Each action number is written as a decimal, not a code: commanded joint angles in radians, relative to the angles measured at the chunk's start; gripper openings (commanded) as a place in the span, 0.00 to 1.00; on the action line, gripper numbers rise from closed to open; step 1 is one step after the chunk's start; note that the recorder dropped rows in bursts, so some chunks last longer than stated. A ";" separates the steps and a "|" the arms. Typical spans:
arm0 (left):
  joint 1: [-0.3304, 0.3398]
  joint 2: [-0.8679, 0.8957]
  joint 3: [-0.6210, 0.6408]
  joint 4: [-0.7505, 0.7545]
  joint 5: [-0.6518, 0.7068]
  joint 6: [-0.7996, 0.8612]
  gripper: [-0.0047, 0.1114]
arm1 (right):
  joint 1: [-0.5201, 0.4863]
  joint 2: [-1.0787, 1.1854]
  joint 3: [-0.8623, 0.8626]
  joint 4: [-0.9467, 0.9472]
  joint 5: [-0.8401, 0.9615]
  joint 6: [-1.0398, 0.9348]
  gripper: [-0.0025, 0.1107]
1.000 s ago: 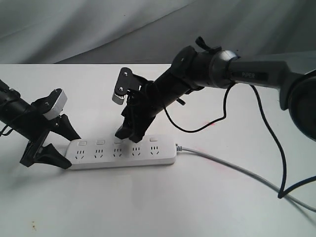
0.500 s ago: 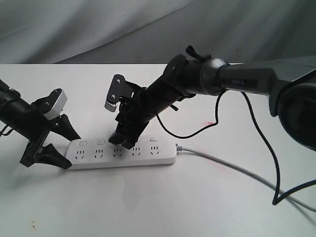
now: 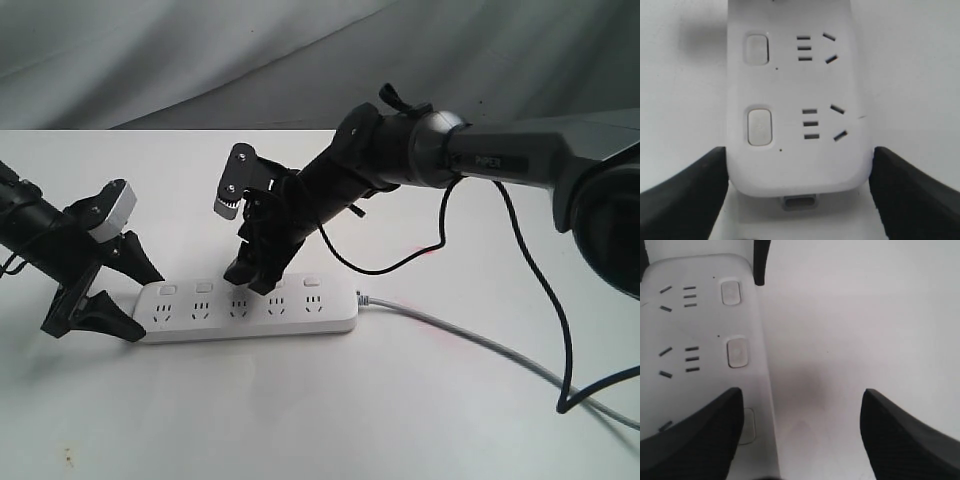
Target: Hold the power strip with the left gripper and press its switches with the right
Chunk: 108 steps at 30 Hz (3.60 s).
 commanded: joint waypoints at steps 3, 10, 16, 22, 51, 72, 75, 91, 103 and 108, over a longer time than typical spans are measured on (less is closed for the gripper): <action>-0.003 -0.003 -0.005 -0.003 0.006 0.004 0.36 | 0.000 0.003 0.002 -0.017 -0.021 0.001 0.57; -0.003 -0.003 -0.005 -0.003 0.006 0.004 0.36 | 0.000 0.013 0.002 -0.024 -0.021 0.005 0.57; -0.003 -0.003 -0.005 -0.003 0.006 0.004 0.36 | 0.000 0.017 0.002 -0.084 -0.021 0.033 0.57; -0.003 -0.003 -0.005 -0.003 0.006 0.004 0.36 | 0.000 0.064 0.002 -0.095 -0.015 0.048 0.57; -0.003 -0.003 -0.005 -0.003 0.006 0.004 0.36 | -0.002 0.079 0.002 -0.267 0.044 0.137 0.57; -0.003 -0.003 -0.005 -0.003 0.006 0.004 0.36 | 0.000 0.079 0.002 -0.255 0.058 0.126 0.57; -0.003 -0.003 -0.005 -0.003 0.006 0.004 0.36 | 0.000 0.079 0.002 -0.255 0.058 0.126 0.57; -0.003 -0.003 -0.005 -0.003 0.006 0.004 0.36 | -0.002 -0.025 0.002 -0.181 0.069 0.102 0.57; -0.003 -0.003 -0.005 -0.003 0.006 0.004 0.36 | -0.123 -0.106 0.009 -0.075 0.142 0.056 0.57; -0.003 -0.003 -0.005 -0.003 0.006 0.004 0.36 | -0.130 -0.106 0.029 -0.039 0.150 0.012 0.57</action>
